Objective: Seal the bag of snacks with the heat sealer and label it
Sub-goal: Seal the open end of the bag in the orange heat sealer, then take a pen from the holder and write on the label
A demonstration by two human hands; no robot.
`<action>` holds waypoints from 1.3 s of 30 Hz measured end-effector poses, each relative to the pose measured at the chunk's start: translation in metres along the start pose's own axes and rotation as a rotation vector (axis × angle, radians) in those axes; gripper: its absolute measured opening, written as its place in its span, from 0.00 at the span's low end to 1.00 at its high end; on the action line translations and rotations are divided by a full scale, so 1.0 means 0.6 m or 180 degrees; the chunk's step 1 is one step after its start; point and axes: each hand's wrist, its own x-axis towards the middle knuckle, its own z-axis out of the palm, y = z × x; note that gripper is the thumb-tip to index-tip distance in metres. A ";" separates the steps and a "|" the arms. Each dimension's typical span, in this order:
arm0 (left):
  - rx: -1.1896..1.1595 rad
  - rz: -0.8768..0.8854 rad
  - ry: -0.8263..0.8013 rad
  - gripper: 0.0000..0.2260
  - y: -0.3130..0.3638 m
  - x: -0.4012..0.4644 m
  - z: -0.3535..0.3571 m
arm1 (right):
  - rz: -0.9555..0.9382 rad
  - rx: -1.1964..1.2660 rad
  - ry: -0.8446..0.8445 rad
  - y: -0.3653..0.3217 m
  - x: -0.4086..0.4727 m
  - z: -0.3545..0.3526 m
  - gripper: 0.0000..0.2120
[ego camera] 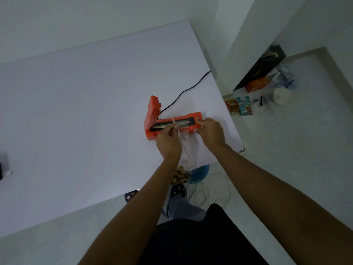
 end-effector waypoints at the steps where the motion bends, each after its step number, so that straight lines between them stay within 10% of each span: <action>1: -0.0017 0.0060 -0.0046 0.08 0.000 -0.001 -0.001 | -0.0022 -0.0011 -0.0020 0.001 -0.001 0.000 0.17; 12: -0.1034 0.0036 -0.0978 0.10 0.035 -0.036 -0.097 | 0.0072 0.0202 -0.0070 0.002 0.004 -0.005 0.14; 17: -0.1102 -0.0052 -0.1117 0.10 0.037 -0.042 -0.161 | 0.0468 0.1638 -0.0419 -0.013 -0.027 -0.025 0.14; 22: -0.1072 -0.0058 -0.0898 0.10 0.035 -0.042 -0.232 | 0.0544 0.2223 -0.1336 -0.060 -0.105 0.014 0.10; 32: -0.1160 0.0119 -0.0062 0.09 0.010 -0.005 -0.435 | -0.0239 0.1605 -0.1873 -0.225 -0.155 0.200 0.34; 39: -0.1263 0.0096 0.0205 0.09 -0.045 0.084 -0.583 | -0.0387 0.1567 -0.2493 -0.368 -0.156 0.344 0.14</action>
